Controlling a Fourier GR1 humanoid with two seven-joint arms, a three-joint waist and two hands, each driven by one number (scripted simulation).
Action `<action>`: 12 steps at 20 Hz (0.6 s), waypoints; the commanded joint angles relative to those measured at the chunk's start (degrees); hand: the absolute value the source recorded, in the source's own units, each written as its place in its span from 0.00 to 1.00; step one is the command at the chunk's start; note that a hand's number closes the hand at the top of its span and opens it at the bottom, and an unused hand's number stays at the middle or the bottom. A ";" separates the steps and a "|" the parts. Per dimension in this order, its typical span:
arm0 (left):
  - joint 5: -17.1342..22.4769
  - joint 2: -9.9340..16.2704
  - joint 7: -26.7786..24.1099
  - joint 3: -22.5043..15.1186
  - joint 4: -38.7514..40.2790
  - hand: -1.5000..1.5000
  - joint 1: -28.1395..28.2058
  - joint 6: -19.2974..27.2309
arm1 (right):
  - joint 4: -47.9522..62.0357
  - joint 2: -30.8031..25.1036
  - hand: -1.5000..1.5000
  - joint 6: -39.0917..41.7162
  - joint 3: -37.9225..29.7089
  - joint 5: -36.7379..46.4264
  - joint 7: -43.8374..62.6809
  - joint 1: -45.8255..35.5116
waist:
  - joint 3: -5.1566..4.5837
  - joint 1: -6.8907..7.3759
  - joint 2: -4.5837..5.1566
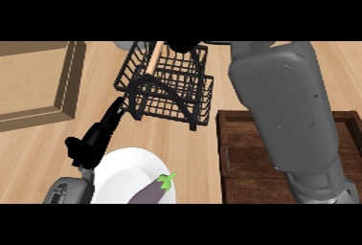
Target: Pick the can from the tray and place it in the tiered basket
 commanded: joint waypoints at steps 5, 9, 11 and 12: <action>-0.44 0.55 2.46 0.21 -0.85 0.50 -1.64 -0.36 | 22.76 2.03 1.00 -10.62 -0.09 -2.34 -7.16 -9.93 | -0.02 0.45 0.16; -0.91 -0.06 -0.92 -0.99 -1.69 0.50 2.30 -1.05 | 30.70 2.05 1.00 -17.76 5.43 -5.48 -9.64 -10.29 | -0.04 1.24 0.20; -0.55 -0.76 1.55 -0.04 -0.93 0.50 -1.51 0.08 | 34.78 2.04 1.00 -18.94 4.21 -7.50 -13.60 -13.02 | -0.04 1.19 0.37; -0.62 -0.54 1.94 -1.00 -3.12 0.50 0.19 -0.67 | 33.68 2.04 1.00 -21.89 7.02 -10.84 -12.64 -11.28 | -0.03 1.52 0.21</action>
